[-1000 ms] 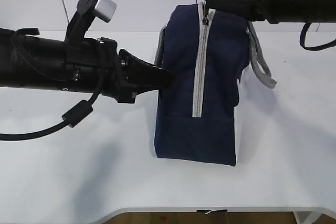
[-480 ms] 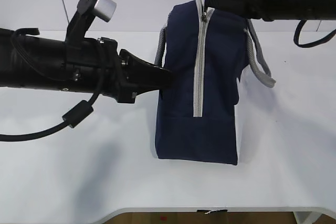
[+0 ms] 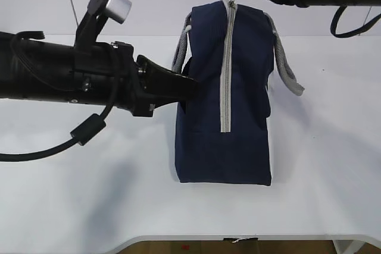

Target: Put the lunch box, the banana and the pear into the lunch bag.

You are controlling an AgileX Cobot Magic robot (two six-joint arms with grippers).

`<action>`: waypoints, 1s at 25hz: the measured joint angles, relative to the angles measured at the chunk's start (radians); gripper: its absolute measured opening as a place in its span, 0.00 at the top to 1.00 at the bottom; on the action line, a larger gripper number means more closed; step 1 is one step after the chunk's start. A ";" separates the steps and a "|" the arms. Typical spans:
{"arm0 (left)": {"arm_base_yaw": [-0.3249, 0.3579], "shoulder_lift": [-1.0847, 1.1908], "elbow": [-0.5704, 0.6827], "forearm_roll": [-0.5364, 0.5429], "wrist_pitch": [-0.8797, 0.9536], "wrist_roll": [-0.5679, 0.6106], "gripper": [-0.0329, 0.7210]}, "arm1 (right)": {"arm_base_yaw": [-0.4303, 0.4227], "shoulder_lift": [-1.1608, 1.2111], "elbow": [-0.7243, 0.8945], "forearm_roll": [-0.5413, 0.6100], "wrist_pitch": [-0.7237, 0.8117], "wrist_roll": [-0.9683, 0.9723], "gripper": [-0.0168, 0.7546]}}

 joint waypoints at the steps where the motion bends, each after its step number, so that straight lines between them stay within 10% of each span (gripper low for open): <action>1: 0.000 0.000 0.000 0.002 0.002 0.000 0.89 | 0.000 0.001 0.000 0.000 -0.004 0.002 0.97; 25: 0.000 0.000 -0.002 0.048 0.022 -0.003 0.89 | 0.004 0.096 -0.103 0.002 -0.040 0.023 0.97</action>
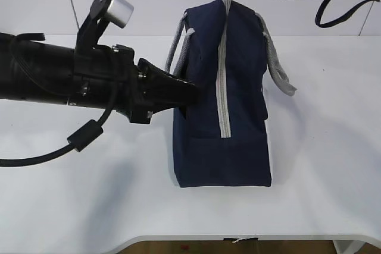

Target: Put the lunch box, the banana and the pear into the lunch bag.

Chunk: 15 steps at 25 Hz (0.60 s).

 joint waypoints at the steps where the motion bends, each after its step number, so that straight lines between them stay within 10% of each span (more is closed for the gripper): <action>1: 0.000 0.000 0.000 0.003 0.001 0.000 0.89 | 0.000 0.006 0.000 0.000 -0.002 0.000 0.97; 15: 0.000 0.000 0.000 0.050 0.041 0.000 0.89 | 0.000 0.102 -0.047 0.025 -0.070 0.002 0.97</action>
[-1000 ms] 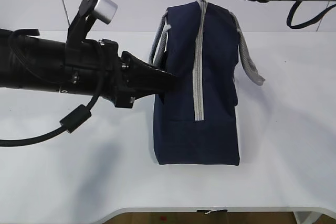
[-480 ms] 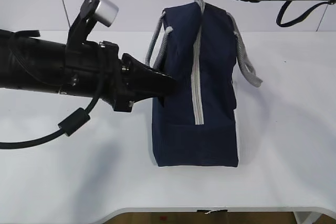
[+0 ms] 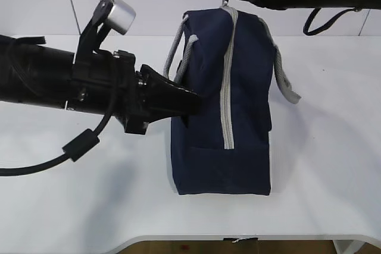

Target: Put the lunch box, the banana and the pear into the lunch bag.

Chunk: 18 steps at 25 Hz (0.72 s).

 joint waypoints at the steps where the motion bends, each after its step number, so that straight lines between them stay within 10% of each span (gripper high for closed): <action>1: 0.000 0.000 0.000 0.004 0.007 -0.002 0.89 | 0.000 0.010 -0.013 0.000 0.000 0.001 0.97; 18: 0.000 0.002 0.000 0.040 0.035 -0.029 0.89 | 0.000 0.217 -0.184 0.000 -0.048 0.004 0.97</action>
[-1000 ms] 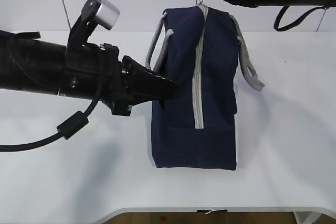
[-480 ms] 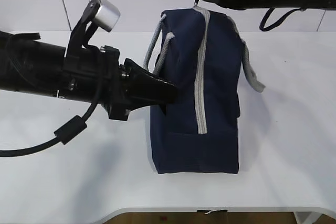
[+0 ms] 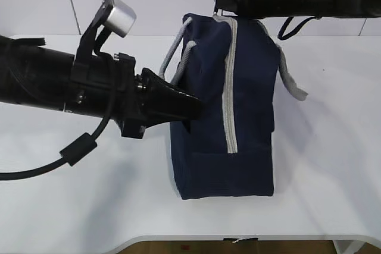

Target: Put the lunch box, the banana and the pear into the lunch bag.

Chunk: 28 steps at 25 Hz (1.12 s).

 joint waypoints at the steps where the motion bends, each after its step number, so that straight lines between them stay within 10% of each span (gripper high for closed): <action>1: 0.000 0.000 0.000 -0.002 0.000 -0.001 0.89 | 0.000 0.015 -0.015 0.000 0.000 0.000 0.97; 28: 0.002 0.000 0.000 -0.035 -0.161 -0.008 0.96 | -0.096 0.087 -0.052 -0.219 0.063 0.155 0.97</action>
